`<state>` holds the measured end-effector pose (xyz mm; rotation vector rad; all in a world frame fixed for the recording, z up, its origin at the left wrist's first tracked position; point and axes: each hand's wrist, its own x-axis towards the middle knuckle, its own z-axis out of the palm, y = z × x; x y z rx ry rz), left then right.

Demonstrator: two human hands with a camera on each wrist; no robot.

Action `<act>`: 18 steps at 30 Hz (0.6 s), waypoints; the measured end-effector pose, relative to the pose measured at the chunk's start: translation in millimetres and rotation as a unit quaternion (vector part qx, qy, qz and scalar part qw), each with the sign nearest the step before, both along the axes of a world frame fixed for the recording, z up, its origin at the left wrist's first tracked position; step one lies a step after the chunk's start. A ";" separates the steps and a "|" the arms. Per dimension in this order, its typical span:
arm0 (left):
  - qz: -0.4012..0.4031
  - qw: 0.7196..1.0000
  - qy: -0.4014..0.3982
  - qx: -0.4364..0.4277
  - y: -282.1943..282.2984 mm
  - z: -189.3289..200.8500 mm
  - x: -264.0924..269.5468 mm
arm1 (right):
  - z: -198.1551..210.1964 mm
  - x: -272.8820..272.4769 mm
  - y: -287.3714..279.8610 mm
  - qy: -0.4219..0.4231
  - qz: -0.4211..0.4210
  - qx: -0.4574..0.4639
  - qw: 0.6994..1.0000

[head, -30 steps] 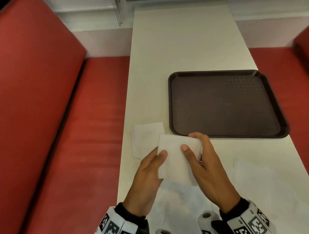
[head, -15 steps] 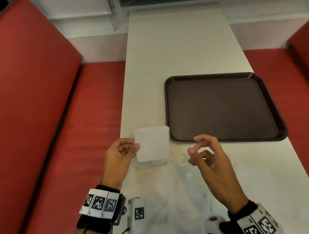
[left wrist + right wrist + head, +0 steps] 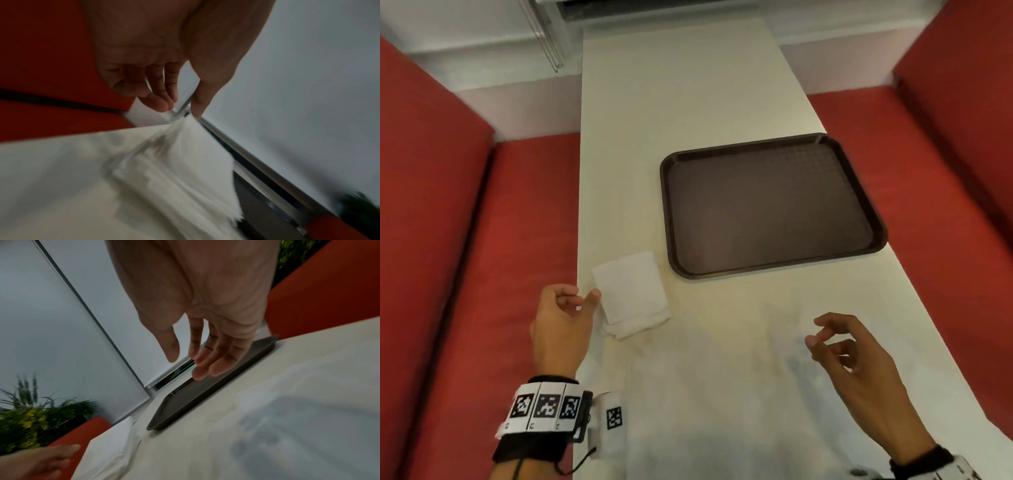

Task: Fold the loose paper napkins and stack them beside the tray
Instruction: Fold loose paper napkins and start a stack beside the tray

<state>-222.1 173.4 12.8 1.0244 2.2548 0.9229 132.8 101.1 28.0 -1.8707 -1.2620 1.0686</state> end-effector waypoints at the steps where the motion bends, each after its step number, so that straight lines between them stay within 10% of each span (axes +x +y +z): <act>1: -0.019 1.000 0.013 0.014 -4.9 9.7 8.3 | 1.7 9.3 -6.7 -0.008 -0.009 0.003 1.000; 6: -0.263 0.965 -0.003 0.011 -41.6 37.2 97.4 | 11.3 47.7 -41.9 -0.021 -0.065 0.033 0.997; 10: -0.498 0.862 0.045 -0.085 -71.9 14.5 186.8 | 16.7 74.1 -67.2 0.001 -0.087 0.067 0.994; 18: -0.595 0.776 0.193 -0.083 -88.1 -4.6 311.8 | 33.2 132.6 -102.5 0.060 -0.093 0.095 0.989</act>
